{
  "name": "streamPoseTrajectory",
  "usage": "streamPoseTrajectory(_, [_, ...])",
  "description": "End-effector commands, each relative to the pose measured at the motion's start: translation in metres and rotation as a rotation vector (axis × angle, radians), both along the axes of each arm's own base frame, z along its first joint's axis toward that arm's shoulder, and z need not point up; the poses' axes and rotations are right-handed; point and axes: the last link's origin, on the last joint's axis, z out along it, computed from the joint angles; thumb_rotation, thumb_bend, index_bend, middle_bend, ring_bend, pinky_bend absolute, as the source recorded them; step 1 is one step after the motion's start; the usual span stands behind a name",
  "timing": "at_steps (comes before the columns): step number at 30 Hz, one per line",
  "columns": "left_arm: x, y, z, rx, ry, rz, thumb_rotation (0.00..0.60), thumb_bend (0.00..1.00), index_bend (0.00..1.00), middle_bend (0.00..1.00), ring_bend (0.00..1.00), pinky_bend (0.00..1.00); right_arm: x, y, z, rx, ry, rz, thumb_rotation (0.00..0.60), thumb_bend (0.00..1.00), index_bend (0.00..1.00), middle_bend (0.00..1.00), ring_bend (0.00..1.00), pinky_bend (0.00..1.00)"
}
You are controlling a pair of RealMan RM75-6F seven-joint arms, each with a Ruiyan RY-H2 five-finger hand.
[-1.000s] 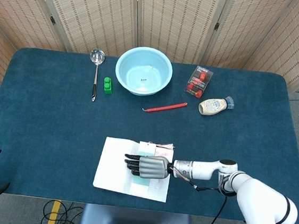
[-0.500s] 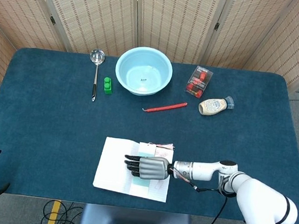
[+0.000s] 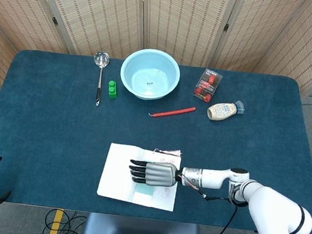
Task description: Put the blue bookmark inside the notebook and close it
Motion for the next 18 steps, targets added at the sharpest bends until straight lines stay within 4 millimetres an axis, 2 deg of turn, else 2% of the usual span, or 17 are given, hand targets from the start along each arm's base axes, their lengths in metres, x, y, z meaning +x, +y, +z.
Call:
streamPoseTrajectory(1, [0.0,0.0,0.001,0.003,0.0,-0.001,0.6,0.24,0.1,0.04,0.1,0.17,0.0,-0.001,0.004,-0.009,-0.018,-0.017,0.6,0.19,0.12,0.1,0.03,0.0])
streamPoseTrajectory(10, [0.003,0.002,0.001,0.005,-0.001,-0.015,0.6,0.24,0.1,0.04,0.1,0.17,0.0,0.005,0.028,-0.021,-0.119,-0.116,0.6,0.39,0.12,0.1,0.02,0.0])
streamPoseTrajectory(18, [0.007,0.005,0.004,0.004,0.001,-0.038,0.6,0.24,0.1,0.04,0.1,0.17,-0.011,0.012,0.048,-0.051,-0.159,-0.295,0.6,0.47,0.17,0.14,0.03,0.0])
